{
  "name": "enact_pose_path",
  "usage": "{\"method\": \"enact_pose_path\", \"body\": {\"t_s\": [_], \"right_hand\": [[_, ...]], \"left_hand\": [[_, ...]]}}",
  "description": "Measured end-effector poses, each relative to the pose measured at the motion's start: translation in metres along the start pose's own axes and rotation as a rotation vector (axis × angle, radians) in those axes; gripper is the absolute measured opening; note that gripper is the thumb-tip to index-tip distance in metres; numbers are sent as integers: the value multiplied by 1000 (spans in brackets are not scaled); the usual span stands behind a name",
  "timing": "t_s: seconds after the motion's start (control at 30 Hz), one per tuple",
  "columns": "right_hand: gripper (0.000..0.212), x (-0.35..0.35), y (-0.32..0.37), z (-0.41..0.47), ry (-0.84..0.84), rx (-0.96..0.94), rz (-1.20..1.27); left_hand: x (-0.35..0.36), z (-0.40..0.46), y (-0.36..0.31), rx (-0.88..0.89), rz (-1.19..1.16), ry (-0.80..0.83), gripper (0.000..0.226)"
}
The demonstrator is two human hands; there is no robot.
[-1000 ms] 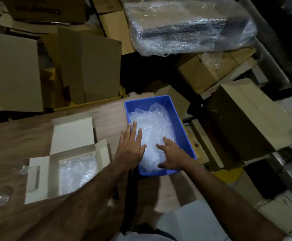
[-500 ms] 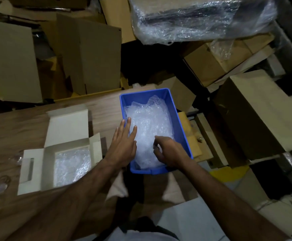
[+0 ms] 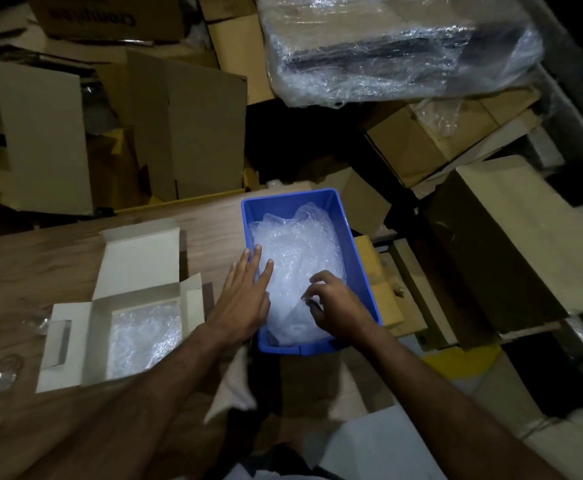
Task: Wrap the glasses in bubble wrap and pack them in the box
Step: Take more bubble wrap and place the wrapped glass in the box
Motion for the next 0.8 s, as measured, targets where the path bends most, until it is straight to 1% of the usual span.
{"method": "enact_pose_path", "body": {"t_s": [0.1,0.17,0.23,0.27,0.3,0.33,0.4,0.43,0.47,0.57,0.6,0.63,0.7,0.77,0.8], "right_hand": [[15,-18,13,-6,-170,-89,-121],[24,-28,22,-13,-261,-160,-156],[36,-36,30,-19,-318,-207,-161],[41,-40,35,-22,-351,-225,-157],[45,-45,40,-24,-387,-246,-160],[47,-50,46,-26,-425,-277,-172],[45,-59,58,-30,-486,-351,-199],[43,-63,62,-33,-496,-374,-204],[45,-65,65,-35,-479,-373,-207],[75,-66,60,-38,-369,-243,-236],[81,-67,60,-37,-357,-223,-228],[83,-70,64,-35,-365,-229,-205],[76,-79,81,-31,-405,-293,-151],[71,-89,107,-28,-448,-409,-115],[70,-92,120,-27,-468,-476,-101]], "left_hand": [[-1,-6,5,86,-84,16,83],[-3,-11,7,137,-150,23,96],[-4,-11,5,146,-146,20,108],[-5,-10,2,134,-131,4,109],[-7,-7,-2,118,-135,-22,105],[-10,-4,-6,104,-172,-55,97],[-23,3,-12,99,-309,-133,76],[-30,5,-12,120,-368,-168,69],[-38,5,-10,153,-402,-190,66],[-63,-5,-2,250,-409,-226,65],[-73,-11,1,276,-407,-240,66],[-82,-19,4,296,-407,-257,68],[-102,-36,13,324,-421,-312,79],[-119,-55,29,327,-461,-394,87],[-126,-65,38,316,-500,-438,86]]}}
Point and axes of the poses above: each hand's wrist, its own z-axis towards the middle knuckle, its own x-axis out of the palm, y = z × x, the point moved 4 cm from there along z, towards the middle knuckle, and after that the axes turned 6 degrees about -x, right-handed, at the moved point
